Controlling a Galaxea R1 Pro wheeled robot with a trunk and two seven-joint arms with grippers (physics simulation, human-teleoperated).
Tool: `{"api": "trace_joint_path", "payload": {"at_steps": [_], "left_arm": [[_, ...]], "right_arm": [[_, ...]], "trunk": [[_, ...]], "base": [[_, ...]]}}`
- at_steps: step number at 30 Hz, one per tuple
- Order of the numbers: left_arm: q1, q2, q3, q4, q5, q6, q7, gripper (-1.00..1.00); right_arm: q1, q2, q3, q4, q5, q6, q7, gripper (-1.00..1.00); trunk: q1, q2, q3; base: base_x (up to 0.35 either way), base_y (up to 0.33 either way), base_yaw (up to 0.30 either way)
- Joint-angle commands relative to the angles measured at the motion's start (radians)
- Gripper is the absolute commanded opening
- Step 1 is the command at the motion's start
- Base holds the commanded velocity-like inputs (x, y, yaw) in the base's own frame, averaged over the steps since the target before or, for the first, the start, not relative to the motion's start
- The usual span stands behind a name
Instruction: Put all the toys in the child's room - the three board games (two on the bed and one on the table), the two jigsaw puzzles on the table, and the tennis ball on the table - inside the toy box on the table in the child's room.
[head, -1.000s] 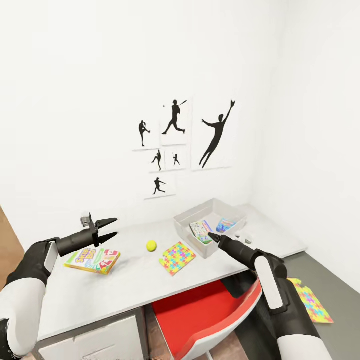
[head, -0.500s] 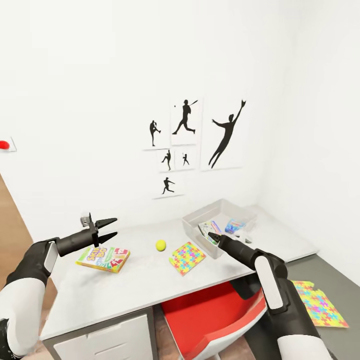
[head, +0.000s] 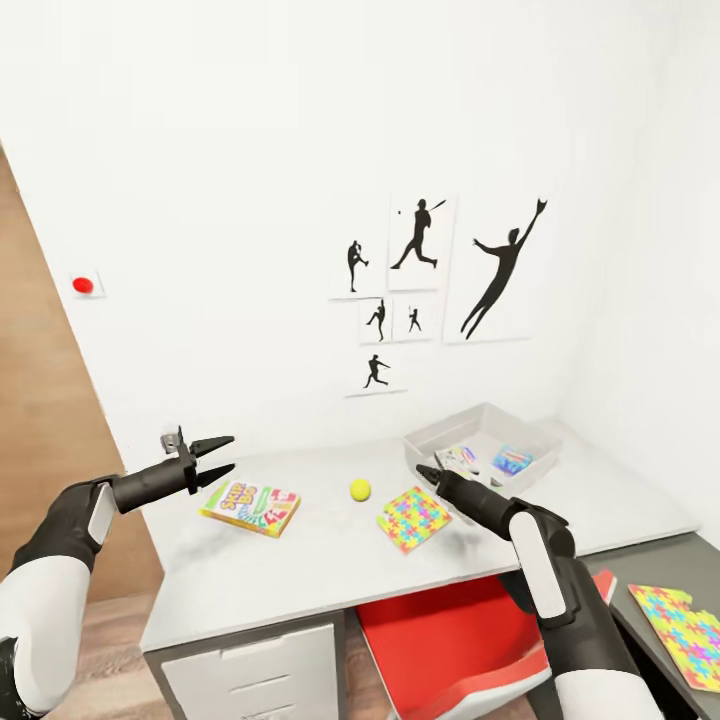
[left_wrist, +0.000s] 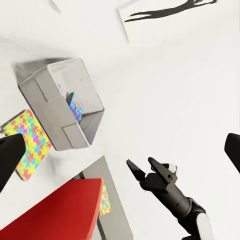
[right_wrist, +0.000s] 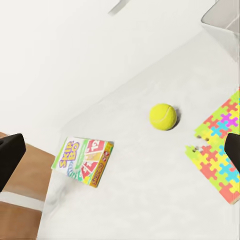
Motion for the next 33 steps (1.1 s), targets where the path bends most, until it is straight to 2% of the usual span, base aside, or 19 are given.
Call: {"api": "trace_joint_path", "payload": {"at_steps": [1, 20, 26, 33], "left_arm": [[0.000, 0.000, 0.002, 0.001, 0.000, 0.010, -0.002, 1.00], [0.000, 0.013, 0.001, 0.001, 0.000, 0.010, -0.002, 1.00], [0.000, 0.014, 0.001, 0.001, 0.000, 0.010, -0.002, 1.00], [0.000, 0.014, 0.001, 0.001, 0.000, 0.010, -0.002, 1.00]], "right_arm": [[0.000, 0.001, -0.004, 0.000, 0.004, 0.006, 0.007, 1.00], [0.000, 0.001, -0.004, 0.002, 0.004, 0.006, 0.007, 1.00], [0.000, 0.000, -0.005, 0.002, 0.004, 0.005, 0.008, 1.00], [0.000, -0.001, -0.005, 0.003, 0.005, 0.003, 0.008, 1.00]], "trunk": [[0.000, -0.001, 0.000], [0.000, -0.001, 0.000], [0.000, -0.001, 0.000], [0.000, -0.001, 0.000]], "base": [[0.000, 0.110, 0.286], [0.000, 0.193, 0.280], [0.000, 0.222, 0.063], [0.000, 0.044, 0.007]]}}
